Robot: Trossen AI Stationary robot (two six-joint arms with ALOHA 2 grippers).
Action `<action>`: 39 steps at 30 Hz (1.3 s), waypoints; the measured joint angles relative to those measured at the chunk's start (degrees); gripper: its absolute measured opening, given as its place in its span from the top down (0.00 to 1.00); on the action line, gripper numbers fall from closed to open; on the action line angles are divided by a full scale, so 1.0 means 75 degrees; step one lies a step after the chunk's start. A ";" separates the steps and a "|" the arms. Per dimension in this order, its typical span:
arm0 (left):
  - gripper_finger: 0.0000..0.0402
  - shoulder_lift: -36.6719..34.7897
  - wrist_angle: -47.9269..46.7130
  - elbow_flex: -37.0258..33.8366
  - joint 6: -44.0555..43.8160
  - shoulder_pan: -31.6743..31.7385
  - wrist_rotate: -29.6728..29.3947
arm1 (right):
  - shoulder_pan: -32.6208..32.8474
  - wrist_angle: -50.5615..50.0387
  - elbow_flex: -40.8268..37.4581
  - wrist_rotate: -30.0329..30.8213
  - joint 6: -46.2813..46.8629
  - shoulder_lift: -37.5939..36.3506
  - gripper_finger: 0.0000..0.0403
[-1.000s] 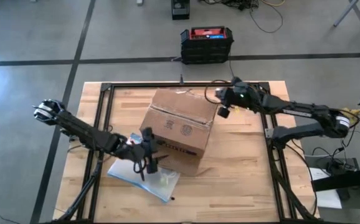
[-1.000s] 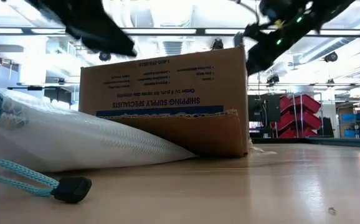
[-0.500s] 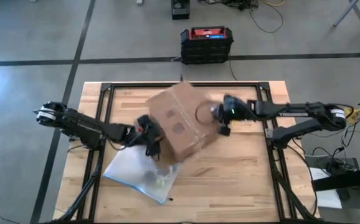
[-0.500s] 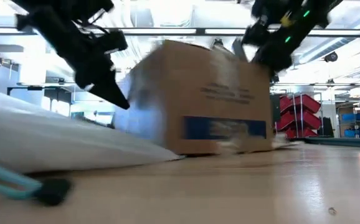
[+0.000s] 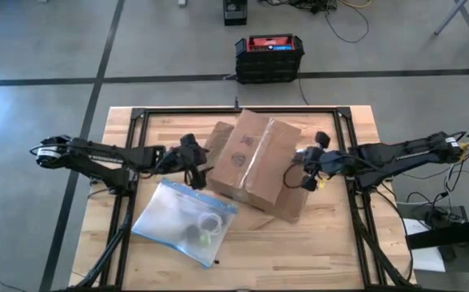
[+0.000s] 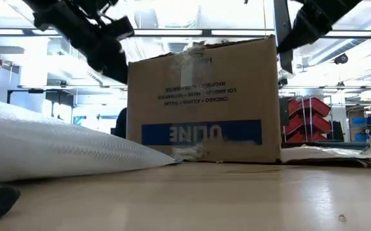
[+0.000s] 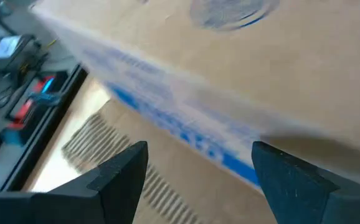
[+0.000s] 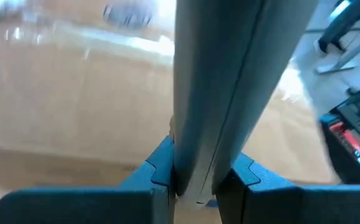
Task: Pack items into zip bag
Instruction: Break down the cardboard box until it is completely flat
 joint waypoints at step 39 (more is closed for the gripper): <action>0.32 0.1769 0.3181 0.0169 0.1588 -0.2019 0.0365 | 0.1995 0.8564 0.0399 0.0431 -0.3102 0.4932 0.87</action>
